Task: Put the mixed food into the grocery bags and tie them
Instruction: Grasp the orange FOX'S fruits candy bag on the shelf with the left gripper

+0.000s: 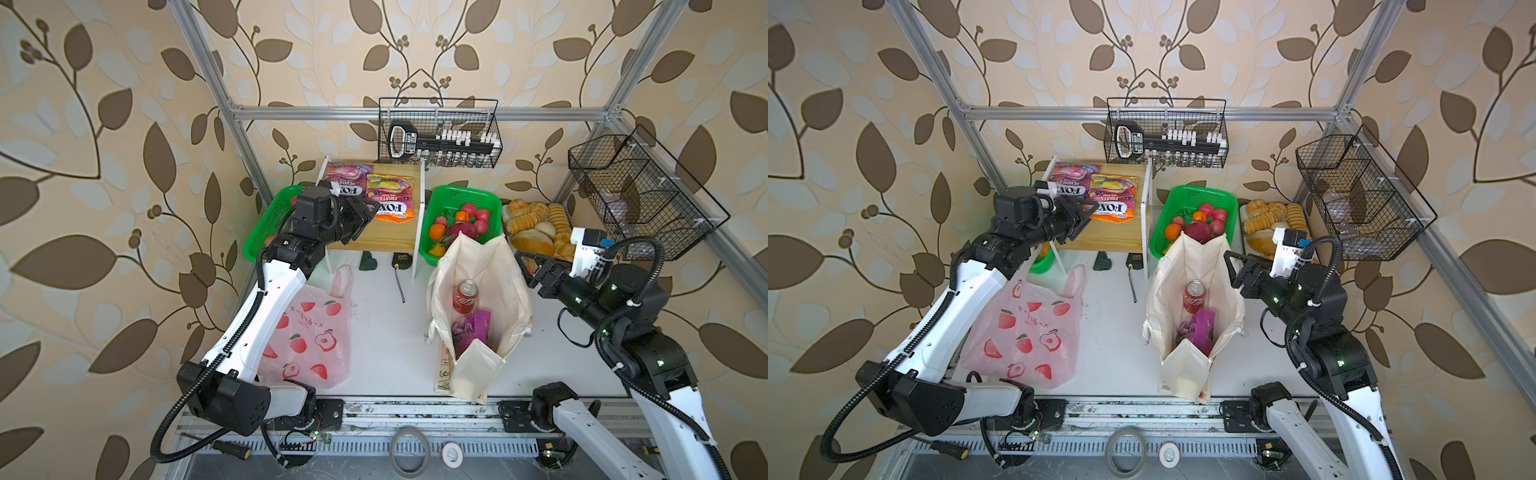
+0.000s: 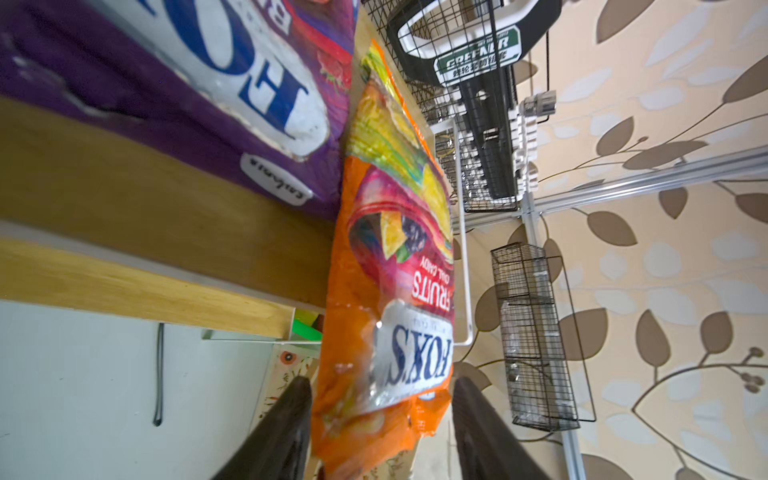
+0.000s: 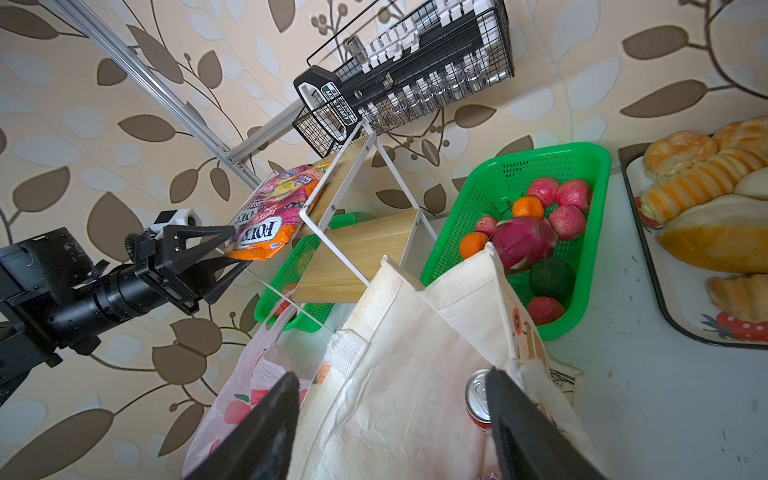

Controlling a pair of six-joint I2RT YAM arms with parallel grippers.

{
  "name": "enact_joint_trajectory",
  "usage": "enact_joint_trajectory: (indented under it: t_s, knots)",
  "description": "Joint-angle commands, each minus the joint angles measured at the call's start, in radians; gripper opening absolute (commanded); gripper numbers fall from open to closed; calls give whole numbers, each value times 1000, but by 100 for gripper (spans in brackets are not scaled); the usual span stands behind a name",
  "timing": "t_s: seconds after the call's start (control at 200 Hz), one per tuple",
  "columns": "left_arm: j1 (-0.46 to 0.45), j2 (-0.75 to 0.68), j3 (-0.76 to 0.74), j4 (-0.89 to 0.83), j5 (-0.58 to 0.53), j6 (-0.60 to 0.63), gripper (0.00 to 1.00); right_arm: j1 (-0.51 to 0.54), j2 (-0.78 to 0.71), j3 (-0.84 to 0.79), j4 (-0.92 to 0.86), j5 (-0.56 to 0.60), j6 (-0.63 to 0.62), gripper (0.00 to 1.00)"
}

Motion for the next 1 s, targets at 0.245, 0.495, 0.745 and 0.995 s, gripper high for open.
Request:
enact_joint_trajectory:
  t_s: [0.245,0.495,0.745,0.995]
  knots:
    - [6,30,-8,92,32,-50,48,-4,1,-14,1,0,11,71]
    - [6,-19,-49,70,100,-60,11,-4,-5,-14,-1,0,19,71]
    - [6,-114,-65,59,170,-77,0,-4,-11,-15,-6,2,29,71]
    - [6,-252,-32,-20,192,-13,0,-4,-14,-16,-10,10,32,71]
